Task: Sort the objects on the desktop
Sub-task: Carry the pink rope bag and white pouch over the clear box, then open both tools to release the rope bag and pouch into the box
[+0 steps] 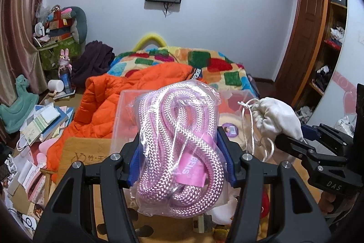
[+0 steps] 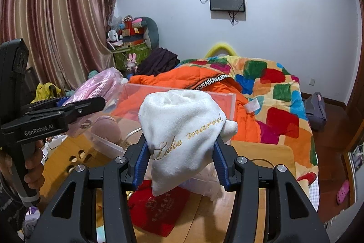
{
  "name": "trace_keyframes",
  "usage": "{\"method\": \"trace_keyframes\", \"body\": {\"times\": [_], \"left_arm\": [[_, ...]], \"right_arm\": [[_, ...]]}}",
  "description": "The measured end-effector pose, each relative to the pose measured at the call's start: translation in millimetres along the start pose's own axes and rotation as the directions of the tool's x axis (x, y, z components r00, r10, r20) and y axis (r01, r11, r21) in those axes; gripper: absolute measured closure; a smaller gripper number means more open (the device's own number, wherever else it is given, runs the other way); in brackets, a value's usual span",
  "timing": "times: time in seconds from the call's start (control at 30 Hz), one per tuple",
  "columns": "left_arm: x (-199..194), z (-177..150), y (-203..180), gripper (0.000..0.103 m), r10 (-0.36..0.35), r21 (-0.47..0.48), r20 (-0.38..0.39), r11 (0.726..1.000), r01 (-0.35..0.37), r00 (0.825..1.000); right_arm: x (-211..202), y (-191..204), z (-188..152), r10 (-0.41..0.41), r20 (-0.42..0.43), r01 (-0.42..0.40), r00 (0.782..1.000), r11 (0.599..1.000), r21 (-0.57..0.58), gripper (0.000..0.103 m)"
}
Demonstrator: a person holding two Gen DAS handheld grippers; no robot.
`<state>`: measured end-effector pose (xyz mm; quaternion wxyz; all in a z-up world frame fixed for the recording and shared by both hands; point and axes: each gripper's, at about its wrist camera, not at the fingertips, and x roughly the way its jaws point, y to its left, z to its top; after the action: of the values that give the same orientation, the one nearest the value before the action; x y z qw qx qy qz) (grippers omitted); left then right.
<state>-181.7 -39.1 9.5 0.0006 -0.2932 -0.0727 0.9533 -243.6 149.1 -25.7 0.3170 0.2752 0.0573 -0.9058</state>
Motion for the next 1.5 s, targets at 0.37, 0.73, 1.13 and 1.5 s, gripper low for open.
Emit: {"method": "trace_keyframes", "body": {"times": [0.37, 0.73, 1.13, 1.5], "left_arm": [[32.9, 3.2, -5.3, 0.046, 0.009, 0.024, -0.047, 1.0, -0.008, 0.999], [44.0, 5.9, -9.8, 0.045, 0.014, 0.028, -0.067, 1.0, -0.012, 0.998], [45.0, 4.3, -13.2, 0.041, 0.024, 0.034, -0.08, 0.999, -0.022, 0.996], [3.2, 11.2, -24.2, 0.029, 0.017, 0.07, 0.008, 0.997, -0.018, 1.0]], "right_arm": [[19.6, -3.4, 1.3, -0.002, -0.019, 0.002, 1.0, 1.0, -0.027, 0.055], [28.4, 2.0, 1.9, -0.025, -0.018, 0.024, 1.0, 0.998, -0.055, 0.051], [32.7, 6.2, 1.9, -0.081, -0.034, 0.078, 0.996, 0.994, -0.082, 0.045], [4.7, 13.0, 1.1, -0.167, 0.026, 0.169, 0.986, 0.982, -0.09, 0.025]]}}
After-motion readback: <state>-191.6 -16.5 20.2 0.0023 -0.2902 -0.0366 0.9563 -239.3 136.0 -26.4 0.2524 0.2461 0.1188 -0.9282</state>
